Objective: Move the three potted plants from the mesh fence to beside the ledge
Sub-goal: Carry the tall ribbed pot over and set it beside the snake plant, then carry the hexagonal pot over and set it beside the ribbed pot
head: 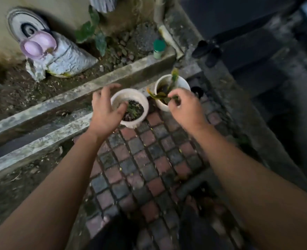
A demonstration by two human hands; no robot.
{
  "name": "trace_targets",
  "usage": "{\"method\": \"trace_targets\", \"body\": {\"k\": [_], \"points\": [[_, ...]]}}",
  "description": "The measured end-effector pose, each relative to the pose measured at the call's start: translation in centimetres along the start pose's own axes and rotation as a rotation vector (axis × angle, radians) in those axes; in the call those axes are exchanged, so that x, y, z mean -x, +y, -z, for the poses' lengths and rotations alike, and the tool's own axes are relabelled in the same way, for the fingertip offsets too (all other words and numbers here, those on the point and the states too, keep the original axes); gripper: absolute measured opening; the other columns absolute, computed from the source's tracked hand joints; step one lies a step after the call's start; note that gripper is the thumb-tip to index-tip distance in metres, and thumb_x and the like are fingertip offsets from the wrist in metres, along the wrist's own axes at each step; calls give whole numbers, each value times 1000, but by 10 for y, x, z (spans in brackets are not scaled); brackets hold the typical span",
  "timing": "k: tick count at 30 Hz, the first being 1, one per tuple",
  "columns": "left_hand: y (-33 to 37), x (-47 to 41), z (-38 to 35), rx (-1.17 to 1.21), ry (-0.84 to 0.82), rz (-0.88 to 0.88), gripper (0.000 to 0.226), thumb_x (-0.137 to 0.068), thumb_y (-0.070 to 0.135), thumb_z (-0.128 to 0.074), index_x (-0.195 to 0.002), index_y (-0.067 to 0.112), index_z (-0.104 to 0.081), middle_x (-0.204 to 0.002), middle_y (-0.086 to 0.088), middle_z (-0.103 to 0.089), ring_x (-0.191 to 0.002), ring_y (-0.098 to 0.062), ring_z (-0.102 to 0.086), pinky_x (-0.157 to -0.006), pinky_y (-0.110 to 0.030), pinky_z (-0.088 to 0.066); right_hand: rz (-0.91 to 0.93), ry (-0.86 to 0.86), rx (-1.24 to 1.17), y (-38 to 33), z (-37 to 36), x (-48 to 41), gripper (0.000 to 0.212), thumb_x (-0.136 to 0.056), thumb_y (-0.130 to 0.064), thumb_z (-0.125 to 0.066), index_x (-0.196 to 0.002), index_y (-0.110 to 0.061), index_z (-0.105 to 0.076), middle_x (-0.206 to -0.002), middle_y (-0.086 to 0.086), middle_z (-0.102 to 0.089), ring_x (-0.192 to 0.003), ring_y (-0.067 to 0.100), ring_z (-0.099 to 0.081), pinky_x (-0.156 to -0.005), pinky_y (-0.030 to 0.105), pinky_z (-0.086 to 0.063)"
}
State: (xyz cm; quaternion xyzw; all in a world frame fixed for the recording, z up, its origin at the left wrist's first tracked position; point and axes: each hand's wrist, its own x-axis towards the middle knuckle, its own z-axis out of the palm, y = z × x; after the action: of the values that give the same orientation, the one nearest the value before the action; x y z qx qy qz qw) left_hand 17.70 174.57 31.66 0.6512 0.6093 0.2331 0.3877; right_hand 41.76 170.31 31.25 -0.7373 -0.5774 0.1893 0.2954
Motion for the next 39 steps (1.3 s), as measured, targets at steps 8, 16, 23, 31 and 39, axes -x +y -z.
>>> {"method": "trace_targets", "body": {"k": [8,16,23,31,39], "points": [[242,97,77,67,-326,-376,43,-93,31,-67,-134,19,-60,-133,-12,-59,-129,-24,-56,-112,-43,-46,-155,193,186,-107,320,99,21,-92,-6,-66,-112,-8,-71,-118,12,-71,-115,30,-66,-100,38,-48],[417,199,31,197,-636,-843,31,-99,17,-70,-125,29,-61,-121,-2,-60,-118,-14,-59,-101,-41,-52,-627,582,438,-147,488,303,37,-89,-24,-69,-125,-20,-63,-124,16,-71,-114,37,-65,-97,42,-46],[519,333,-65,154,-966,-1233,37,-98,16,-71,-126,34,-56,-121,11,-56,-110,31,-48,-91,6,-34,-1236,620,511,-112,516,489,76,-91,-48,-67,-154,-25,-32,-161,24,-26,-154,47,-14,-121,67,-20],[557,480,-156,-41,-1312,-1587,32,-103,27,-65,-134,28,-59,-133,2,-56,-131,-14,-49,-108,-17,-36,-1291,900,106,-84,495,548,43,-102,-36,-60,-139,-15,-50,-113,19,-73,-103,41,-71,-71,40,-49],[576,537,-232,-259,-1495,-1975,18,-105,15,-56,-94,12,-70,-89,-3,-73,-92,-32,-71,-93,-49,-53,-1147,1169,-164,-89,473,563,25,-100,-36,-67,-81,-21,-60,-73,10,-66,-62,7,-59,-58,32,-45]]}}
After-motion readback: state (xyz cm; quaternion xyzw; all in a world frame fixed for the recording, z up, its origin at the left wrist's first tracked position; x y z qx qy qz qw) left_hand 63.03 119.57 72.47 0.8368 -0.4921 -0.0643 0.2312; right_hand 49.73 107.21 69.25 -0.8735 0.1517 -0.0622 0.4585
